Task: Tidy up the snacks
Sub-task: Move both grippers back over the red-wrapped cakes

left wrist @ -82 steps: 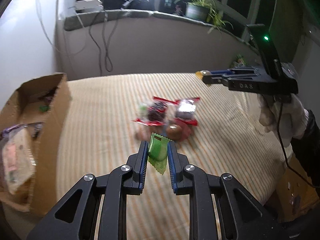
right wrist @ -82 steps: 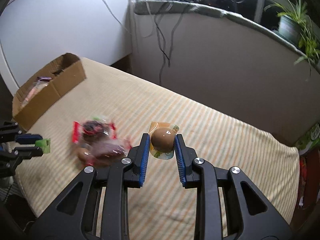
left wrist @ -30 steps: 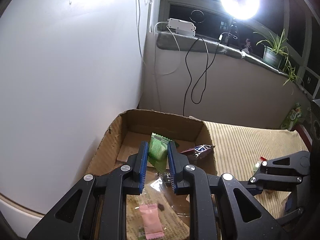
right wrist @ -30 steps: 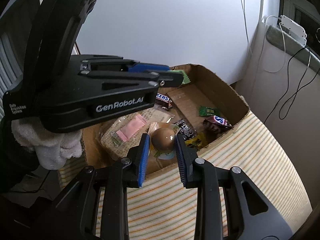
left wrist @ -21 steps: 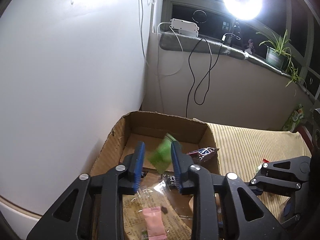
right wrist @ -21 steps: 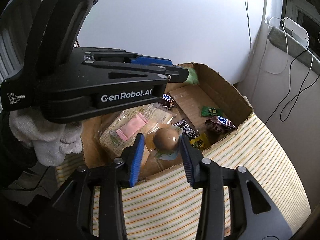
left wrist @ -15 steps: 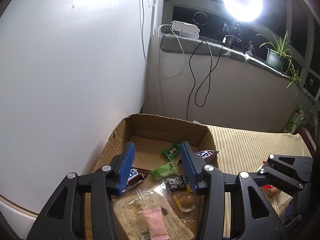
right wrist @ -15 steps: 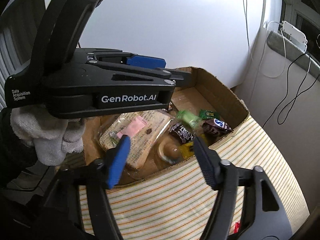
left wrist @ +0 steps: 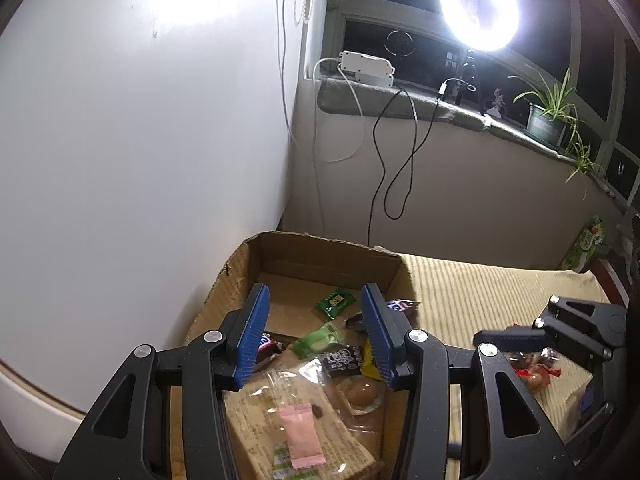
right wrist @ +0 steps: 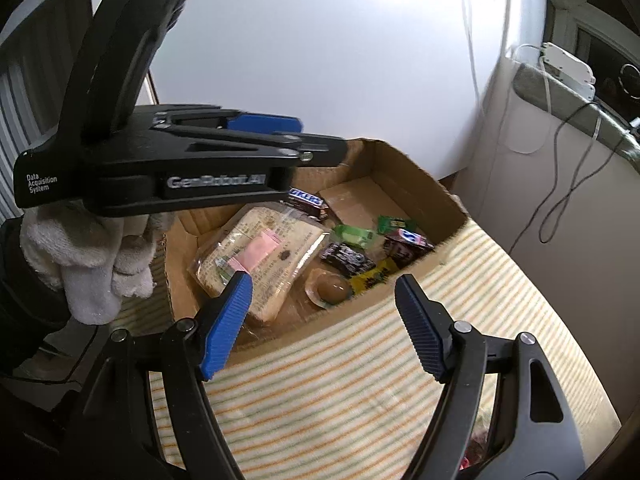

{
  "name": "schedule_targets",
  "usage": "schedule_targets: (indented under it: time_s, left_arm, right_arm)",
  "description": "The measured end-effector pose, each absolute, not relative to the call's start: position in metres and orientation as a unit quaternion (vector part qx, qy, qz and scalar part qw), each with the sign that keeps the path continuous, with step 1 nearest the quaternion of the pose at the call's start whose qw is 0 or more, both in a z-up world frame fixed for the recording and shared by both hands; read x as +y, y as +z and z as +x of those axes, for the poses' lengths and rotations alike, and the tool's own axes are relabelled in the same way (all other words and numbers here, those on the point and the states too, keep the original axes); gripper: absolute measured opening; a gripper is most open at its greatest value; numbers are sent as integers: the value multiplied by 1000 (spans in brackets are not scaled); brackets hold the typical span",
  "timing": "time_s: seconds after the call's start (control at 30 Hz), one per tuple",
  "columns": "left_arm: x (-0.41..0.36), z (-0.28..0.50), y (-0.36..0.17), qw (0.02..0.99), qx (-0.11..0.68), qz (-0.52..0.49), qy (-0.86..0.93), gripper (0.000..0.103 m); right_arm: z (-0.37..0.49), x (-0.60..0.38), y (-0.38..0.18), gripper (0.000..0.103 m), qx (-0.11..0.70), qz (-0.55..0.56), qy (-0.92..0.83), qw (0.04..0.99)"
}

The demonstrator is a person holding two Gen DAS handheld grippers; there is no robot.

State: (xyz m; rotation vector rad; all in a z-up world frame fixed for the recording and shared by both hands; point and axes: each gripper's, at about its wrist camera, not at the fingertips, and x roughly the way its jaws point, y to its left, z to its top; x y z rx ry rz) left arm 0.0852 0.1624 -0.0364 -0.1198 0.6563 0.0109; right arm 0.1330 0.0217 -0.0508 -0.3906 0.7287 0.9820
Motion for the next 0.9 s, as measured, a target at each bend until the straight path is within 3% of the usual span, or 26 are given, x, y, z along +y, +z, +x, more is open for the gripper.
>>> schedule_targets:
  time_s: [0.53,0.9]
  left_arm:
    - [108,66,-37,944,318,-69,-60,47]
    - [50,61,-52,929,346,-57,-120,47]
  right_arm:
    - [163,-102,-33,77,363,-124,358,851]
    - [179,-180,-61,77,415,-94,284,859]
